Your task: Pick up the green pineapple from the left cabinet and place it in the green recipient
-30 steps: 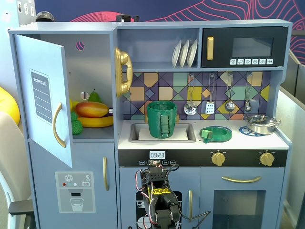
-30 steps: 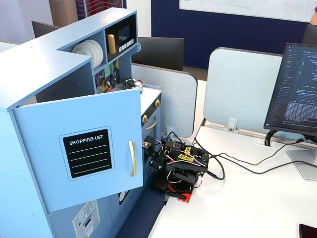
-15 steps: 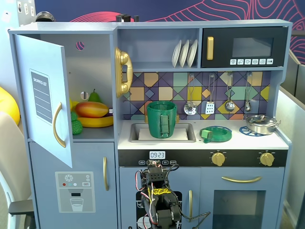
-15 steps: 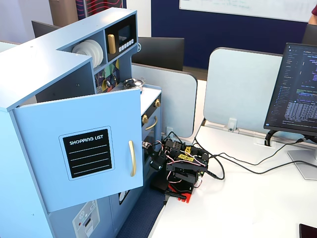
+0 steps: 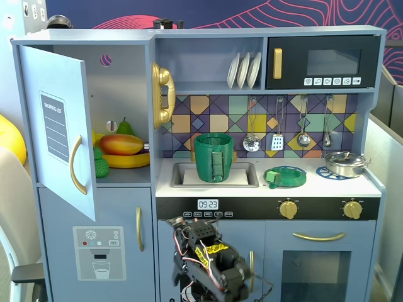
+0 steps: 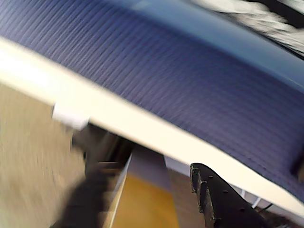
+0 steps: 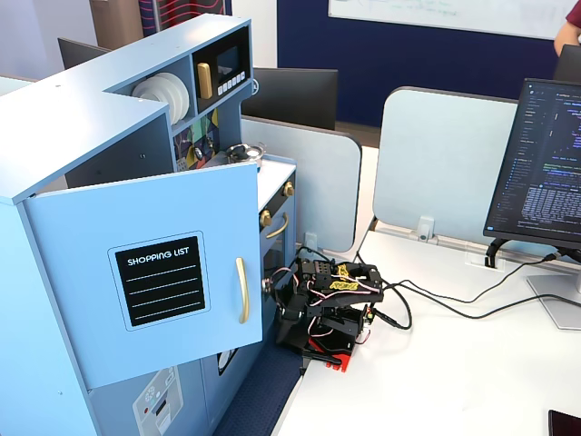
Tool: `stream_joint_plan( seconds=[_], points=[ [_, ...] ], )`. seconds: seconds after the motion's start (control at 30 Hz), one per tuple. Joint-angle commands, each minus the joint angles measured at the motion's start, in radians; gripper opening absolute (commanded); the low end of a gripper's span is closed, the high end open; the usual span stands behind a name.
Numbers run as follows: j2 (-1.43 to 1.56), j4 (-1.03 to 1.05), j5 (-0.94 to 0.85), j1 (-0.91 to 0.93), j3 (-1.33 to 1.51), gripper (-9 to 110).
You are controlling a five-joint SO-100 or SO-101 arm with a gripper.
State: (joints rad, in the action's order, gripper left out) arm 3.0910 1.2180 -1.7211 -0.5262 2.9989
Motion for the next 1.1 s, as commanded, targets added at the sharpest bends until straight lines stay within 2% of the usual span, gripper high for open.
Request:
stream_joint_plan(
  seconds=[0.0, 0.2, 0.37, 0.43, 0.57, 0.73, 1.07],
  points=[
    [-0.114, -0.324, 0.071, -0.152, -0.103, 21],
    [-0.339, -0.698, 0.199, -0.290, -0.357, 32],
    [-0.505, -0.778, 0.186, -0.321, -0.591, 35],
    [-0.543, -0.807, 0.236, -0.319, -0.666, 30],
    [-0.601, -0.871, 0.259, -0.302, -0.770, 36],
    [-0.689, -1.046, 0.216, -0.285, -0.819, 40],
    [-0.902, -1.103, 0.021, -0.233, -0.991, 45]
  ],
)
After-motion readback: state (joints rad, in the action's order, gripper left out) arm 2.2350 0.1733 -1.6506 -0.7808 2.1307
